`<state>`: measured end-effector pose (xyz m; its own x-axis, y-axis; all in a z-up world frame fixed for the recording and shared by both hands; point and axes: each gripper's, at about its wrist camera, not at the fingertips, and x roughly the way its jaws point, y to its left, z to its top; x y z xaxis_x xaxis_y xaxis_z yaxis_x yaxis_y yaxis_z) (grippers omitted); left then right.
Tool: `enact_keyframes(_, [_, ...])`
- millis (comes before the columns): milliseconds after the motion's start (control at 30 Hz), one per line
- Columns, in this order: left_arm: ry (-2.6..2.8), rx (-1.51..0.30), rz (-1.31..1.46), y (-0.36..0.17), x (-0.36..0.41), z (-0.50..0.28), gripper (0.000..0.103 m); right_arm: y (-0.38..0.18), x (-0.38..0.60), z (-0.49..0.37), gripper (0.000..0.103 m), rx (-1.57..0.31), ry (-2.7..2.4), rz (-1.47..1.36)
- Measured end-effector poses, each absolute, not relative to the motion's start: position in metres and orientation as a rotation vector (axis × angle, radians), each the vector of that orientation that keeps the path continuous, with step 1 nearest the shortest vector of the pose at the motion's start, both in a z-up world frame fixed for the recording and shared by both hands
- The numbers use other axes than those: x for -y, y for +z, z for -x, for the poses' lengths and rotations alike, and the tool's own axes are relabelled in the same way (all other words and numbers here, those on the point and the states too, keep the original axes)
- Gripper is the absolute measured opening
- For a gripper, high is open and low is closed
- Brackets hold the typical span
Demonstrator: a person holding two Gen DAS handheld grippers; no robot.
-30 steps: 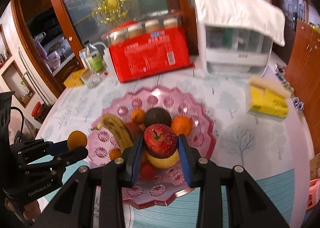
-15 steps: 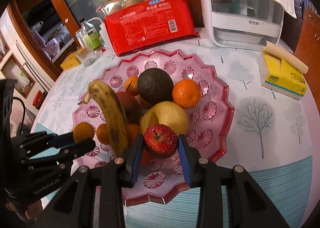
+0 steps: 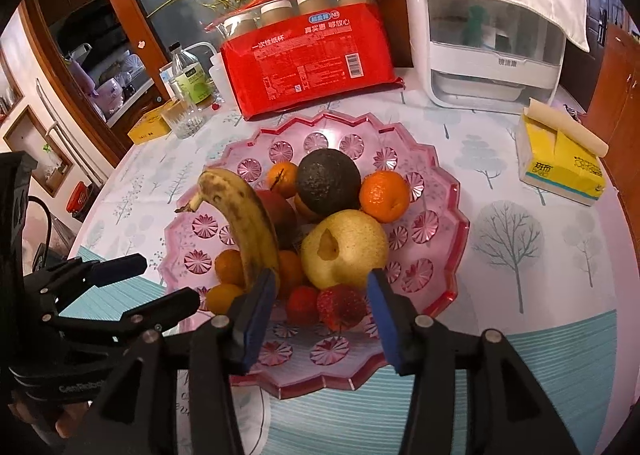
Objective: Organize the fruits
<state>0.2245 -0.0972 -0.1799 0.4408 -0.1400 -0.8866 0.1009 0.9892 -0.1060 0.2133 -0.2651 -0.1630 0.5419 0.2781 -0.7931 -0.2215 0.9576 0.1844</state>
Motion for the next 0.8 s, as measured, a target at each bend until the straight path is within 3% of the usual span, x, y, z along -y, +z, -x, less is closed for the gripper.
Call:
enact_keyframes(100, [-0.14,-1.1,0.05,-0.175,0.092,-0.217,0.083,-0.159,0.263,-0.209,0.049,-0.948,0.294,-0.065])
enact_keyframes(367, [-0.134,-1.089,0.092,-0.161,0.079,-0.197,0.1,-0.149,0.261,-0.193,0.056,-0.937,0.274,-0.065])
enact_keyframes(800, [-0.118,-1.004,0.105,-0.129,0.067,-0.159,0.102,-0.124,0.263,-0.159,0.066,-0.892,0.239,-0.068])
